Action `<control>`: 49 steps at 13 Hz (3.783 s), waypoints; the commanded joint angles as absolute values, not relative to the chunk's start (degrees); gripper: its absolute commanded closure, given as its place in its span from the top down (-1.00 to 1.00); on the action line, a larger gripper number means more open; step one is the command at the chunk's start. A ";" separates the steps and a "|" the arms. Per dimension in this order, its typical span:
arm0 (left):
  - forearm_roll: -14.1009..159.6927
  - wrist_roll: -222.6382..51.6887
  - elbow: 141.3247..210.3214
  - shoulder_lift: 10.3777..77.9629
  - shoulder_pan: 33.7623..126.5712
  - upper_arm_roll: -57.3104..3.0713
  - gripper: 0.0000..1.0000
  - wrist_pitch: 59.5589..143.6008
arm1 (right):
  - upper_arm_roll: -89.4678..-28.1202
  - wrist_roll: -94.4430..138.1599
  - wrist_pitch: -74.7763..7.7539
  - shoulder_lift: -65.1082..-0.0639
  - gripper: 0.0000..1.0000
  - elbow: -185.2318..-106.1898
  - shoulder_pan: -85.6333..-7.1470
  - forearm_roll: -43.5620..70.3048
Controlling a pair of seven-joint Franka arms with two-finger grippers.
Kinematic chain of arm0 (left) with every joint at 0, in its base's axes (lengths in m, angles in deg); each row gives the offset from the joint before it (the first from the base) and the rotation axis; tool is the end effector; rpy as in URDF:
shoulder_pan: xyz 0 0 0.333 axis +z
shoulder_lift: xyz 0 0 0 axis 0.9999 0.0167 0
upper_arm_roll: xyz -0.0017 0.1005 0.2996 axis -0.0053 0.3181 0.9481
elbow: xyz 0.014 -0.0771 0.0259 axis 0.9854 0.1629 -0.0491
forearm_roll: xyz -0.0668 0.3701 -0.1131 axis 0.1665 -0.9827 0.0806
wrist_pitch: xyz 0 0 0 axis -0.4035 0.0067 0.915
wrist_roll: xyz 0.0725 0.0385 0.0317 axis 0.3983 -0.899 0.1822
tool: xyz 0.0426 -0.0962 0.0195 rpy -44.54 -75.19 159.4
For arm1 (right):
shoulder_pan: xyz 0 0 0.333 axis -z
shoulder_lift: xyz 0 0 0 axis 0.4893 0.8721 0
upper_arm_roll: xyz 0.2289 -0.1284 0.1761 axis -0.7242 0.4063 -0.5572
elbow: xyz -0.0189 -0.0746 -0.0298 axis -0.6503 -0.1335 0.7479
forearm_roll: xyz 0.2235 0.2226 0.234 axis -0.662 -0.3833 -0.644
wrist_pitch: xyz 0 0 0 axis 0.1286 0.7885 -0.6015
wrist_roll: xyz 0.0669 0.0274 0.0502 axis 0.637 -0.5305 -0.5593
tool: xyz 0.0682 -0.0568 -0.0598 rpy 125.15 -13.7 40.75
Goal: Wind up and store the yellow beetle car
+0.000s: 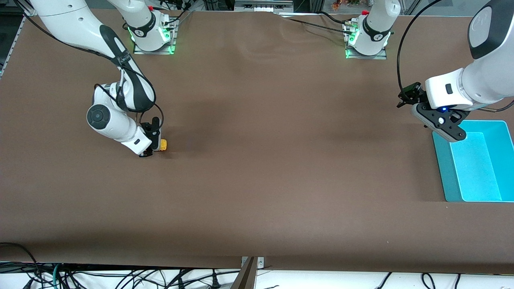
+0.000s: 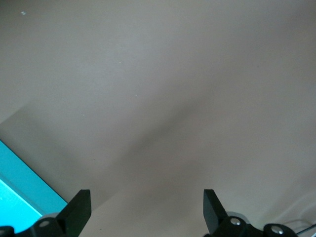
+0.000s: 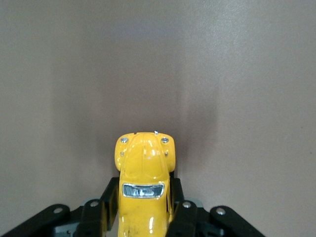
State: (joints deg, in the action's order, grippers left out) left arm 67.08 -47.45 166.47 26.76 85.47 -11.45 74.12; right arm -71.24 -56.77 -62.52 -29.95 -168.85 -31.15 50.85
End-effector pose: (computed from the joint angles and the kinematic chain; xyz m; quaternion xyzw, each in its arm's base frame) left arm 0.5851 -0.0676 0.5404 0.9436 -0.3202 -0.0691 0.0481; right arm 0.5611 0.0884 0.1873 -0.6919 -0.7209 0.0095 0.0381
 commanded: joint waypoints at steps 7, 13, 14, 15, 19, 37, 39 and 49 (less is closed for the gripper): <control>66.09 -41.50 165.23 28.22 85.26 -11.43 1.00 72.83 | -62.59 -66.95 -60.71 -28.54 -0.89 -172.37 -30.61 51.89; 66.18 -40.53 164.97 28.30 85.18 -11.43 1.00 72.83 | -53.45 -76.82 -60.97 -28.10 -0.89 -173.34 -29.47 51.97; 66.18 -40.53 164.97 28.83 85.09 -11.43 1.00 72.83 | -52.74 -77.08 -60.98 -27.93 -0.89 -173.34 -29.12 52.15; 66.18 -40.44 164.97 28.83 85.09 -11.52 1.00 72.83 | -51.95 -77.78 -60.98 -27.93 -0.89 -173.34 -29.03 52.15; 66.18 -36.76 165.14 29.01 85.35 -11.43 1.00 72.83 | -49.74 -78.58 -61.42 -27.22 -0.89 -173.16 -28.76 53.21; 66.97 -33.32 164.97 30.59 85.00 -11.43 1.00 73.01 | -48.59 -76.04 -50.10 -34.85 1.00 -167.37 -28.76 53.73; 66.97 -33.32 164.97 30.59 85.17 -11.43 1.00 73.01 | -48.77 -73.49 -48.15 -36.97 1.00 -167.27 -28.76 53.82; 66.88 -32.62 165.23 30.68 85.26 -11.52 1.00 73.19 | -53.95 -40.91 -30.59 -48.74 1.00 -159.47 -28.77 53.56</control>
